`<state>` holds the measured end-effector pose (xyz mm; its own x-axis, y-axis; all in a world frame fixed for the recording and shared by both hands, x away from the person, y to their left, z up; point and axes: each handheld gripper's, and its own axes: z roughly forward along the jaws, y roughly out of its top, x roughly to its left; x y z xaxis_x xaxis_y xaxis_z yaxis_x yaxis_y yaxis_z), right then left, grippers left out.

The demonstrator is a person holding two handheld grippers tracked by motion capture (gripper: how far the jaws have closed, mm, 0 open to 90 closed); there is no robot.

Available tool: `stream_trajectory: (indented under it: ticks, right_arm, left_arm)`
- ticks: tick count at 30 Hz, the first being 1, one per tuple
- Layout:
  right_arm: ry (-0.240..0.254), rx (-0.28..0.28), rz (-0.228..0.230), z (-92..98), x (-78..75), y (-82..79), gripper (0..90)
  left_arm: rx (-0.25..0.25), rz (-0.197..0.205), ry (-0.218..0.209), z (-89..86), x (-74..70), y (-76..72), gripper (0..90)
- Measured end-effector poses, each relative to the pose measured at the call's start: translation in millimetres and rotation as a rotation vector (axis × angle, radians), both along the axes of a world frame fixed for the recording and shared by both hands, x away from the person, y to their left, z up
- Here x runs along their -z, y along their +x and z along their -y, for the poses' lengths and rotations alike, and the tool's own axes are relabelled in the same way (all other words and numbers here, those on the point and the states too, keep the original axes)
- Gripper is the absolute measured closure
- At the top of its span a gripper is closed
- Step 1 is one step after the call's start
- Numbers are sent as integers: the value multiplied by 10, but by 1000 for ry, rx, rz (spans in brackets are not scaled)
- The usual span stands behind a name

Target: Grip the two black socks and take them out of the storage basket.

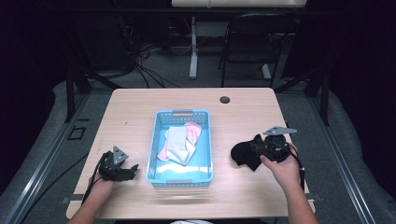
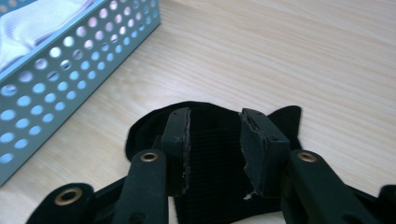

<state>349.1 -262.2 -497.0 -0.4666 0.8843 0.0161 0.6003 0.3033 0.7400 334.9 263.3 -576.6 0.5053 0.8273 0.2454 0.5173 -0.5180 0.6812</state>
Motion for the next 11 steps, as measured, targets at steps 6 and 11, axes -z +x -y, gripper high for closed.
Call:
stream_trajectory:
  ticks: [6, 11]
  right_arm:
    - [-4, -27, 3, -121, 150, -55, 609]
    - [-19, -15, -21, -125, 311, -62, 588]
  left_arm:
    - [1, 1, -2, 1, -5, 0, 156]
    - [3, 5, -7, 1, -10, 3, 156]
